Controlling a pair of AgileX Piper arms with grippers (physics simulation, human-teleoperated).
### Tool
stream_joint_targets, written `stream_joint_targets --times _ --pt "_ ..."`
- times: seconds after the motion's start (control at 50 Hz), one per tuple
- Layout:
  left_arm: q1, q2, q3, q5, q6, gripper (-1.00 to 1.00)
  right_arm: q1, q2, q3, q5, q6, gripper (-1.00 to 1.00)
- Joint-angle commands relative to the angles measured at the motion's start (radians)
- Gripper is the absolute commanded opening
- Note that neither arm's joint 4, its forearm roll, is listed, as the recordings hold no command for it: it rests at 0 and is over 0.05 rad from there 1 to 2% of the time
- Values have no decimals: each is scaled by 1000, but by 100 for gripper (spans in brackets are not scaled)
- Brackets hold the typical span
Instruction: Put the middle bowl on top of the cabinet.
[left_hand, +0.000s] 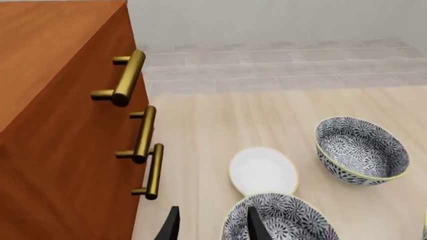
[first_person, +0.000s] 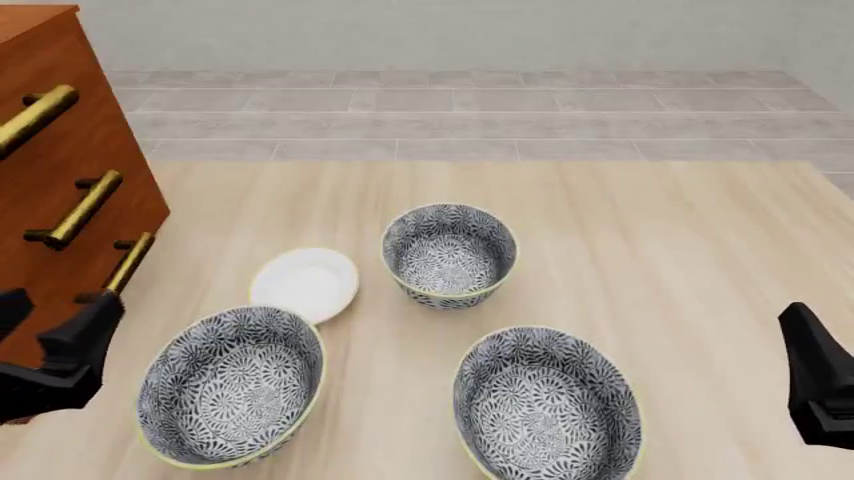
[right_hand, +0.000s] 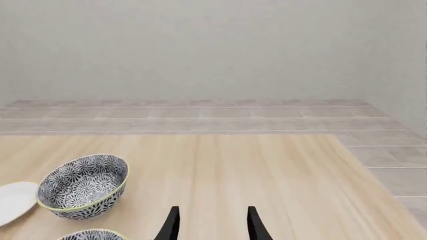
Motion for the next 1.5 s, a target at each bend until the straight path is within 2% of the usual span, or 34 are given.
stream_joint_targets --times 0.02,0.16,0.2,0.24,0.26,0.28,0.3,0.34,0.38,0.4,0.46,0.5,0.54,0.56,0.92,0.98,1.0,1.04,1.08,1.12,1.22,1.26,1.5 --pt "-13 64 -36 66 31 100 -1 -4 0 6 -3 100" --pt "-9 118 -56 109 35 100 -1 -2 -1 2 -2 100" --pt "-1 93 -64 138 48 100 0 0 0 1 -1 100" --pt "10 159 -64 123 48 100 0 1 0 -1 -1 100" --pt "9 144 -69 133 46 100 0 2 0 -2 -1 100" --pt "12 136 -74 144 54 100 -1 2 0 -2 -1 100" --pt "26 159 -73 144 97 100 -1 2 0 -1 0 100" --pt "17 157 -80 159 71 100 -3 1 -1 -1 -1 100" --pt "22 151 -90 175 85 100 -4 3 -1 -3 0 100" --pt "19 196 -91 163 73 100 -5 2 -1 -3 0 100" --pt "16 175 -96 182 75 100 -5 -1 -2 1 1 100" --pt "-5 209 -95 185 40 100 -6 -2 -2 2 1 100" --pt "-10 188 -98 205 46 100 -6 -3 -2 3 1 100" --pt "-18 214 -97 199 24 100 -5 -3 -3 3 1 100" --pt "-48 186 -102 270 -51 100 -1 5 -1 -1 2 100" --pt "-59 171 -107 293 -69 100 -3 9 -1 -4 2 100" --pt "-80 190 -102 291 -97 100 -3 9 -1 -5 3 100" --pt "-63 175 -103 301 -76 100 -4 10 -2 -6 3 100" --pt "-81 189 -99 304 -105 100 -2 11 -2 -6 3 100" --pt "-63 162 -105 324 -77 100 -2 13 -2 -9 4 100" --pt "-77 165 -96 330 -95 100 -2 20 -1 -15 6 100" --pt "-101 177 -86 325 -123 100 -3 22 -1 -18 6 100" --pt "-94 205 -41 287 -145 100 -4 0 0 4 9 100"
